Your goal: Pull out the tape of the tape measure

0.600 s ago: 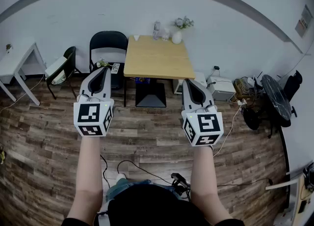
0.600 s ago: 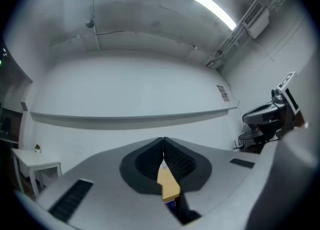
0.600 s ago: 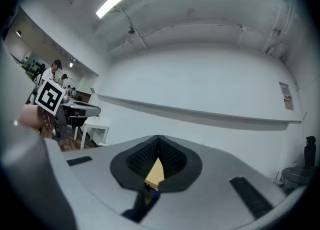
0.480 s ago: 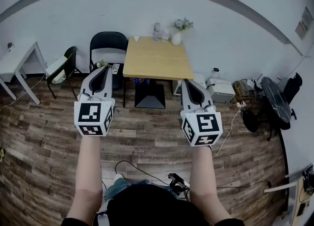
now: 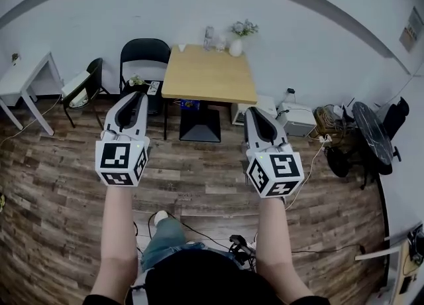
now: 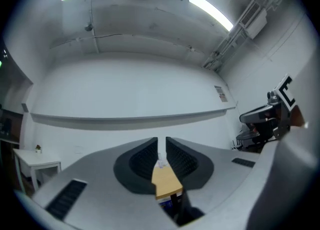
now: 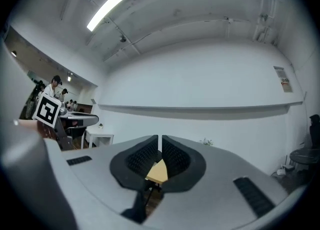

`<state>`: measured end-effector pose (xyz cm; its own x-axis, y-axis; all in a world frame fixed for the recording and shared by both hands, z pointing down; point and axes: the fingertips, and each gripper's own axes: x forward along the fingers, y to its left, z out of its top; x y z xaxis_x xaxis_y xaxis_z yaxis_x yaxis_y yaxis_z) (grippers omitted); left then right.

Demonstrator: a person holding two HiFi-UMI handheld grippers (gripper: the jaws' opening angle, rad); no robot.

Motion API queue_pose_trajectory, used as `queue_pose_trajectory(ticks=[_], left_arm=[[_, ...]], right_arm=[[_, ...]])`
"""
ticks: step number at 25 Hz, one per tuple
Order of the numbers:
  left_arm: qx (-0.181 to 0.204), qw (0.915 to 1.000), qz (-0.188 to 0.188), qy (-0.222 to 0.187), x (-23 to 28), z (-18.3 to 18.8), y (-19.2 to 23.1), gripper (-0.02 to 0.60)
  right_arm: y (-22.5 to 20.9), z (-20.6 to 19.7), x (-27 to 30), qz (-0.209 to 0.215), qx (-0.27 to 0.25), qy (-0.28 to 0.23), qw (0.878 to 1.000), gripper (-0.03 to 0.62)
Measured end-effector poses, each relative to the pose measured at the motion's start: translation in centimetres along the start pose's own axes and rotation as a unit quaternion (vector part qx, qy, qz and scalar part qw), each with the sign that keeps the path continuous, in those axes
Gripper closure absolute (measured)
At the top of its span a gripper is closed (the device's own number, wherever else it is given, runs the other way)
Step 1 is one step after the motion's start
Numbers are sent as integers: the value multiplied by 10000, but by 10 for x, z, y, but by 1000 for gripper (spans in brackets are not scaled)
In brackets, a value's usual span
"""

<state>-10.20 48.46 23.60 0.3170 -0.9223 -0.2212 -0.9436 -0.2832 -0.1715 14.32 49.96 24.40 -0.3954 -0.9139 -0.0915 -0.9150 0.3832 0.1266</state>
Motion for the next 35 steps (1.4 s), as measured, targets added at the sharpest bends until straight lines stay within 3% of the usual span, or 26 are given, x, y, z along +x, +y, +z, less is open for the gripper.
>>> queue_pose_trajectory(ticks=[1,2,3,4,6,10,17,22,28,35], left_arm=[[12,9999,-21,110,2,-4,-3,507],[-3,9998,-55,195,5,-7,-5,402],[-40,9997,-72,230,8,-9,-6,326],[-79,9997,-64,224,11,-10,-6,282],[-128,9996,-42,242,16,-15,-5,236],[-298,9977,-99,602,37,-30,2,229],[-259,9980,51,579,93,-51,37,229],[-353,9975,75,600,153,-75,68,229],[-403,9970,-239,613,240,-102,98,229],[-426,9956,-352,754,329,-135,138,229]], right_arm=[[-5,-1,-2,-2,90,-4,10000,573],[-8,-1,-2,28,163,-1,9999,510],[-11,-2,-2,79,234,6,9997,379],[-13,-3,0,114,303,22,9995,316],[-16,-10,4,92,398,156,9990,283],[-24,-25,21,4,374,509,9980,281],[-45,-30,81,-100,412,482,9979,283],[-60,-39,146,-143,264,558,9980,282],[-82,-48,234,-232,251,546,9979,283],[-111,-62,317,-687,192,492,9962,285]])
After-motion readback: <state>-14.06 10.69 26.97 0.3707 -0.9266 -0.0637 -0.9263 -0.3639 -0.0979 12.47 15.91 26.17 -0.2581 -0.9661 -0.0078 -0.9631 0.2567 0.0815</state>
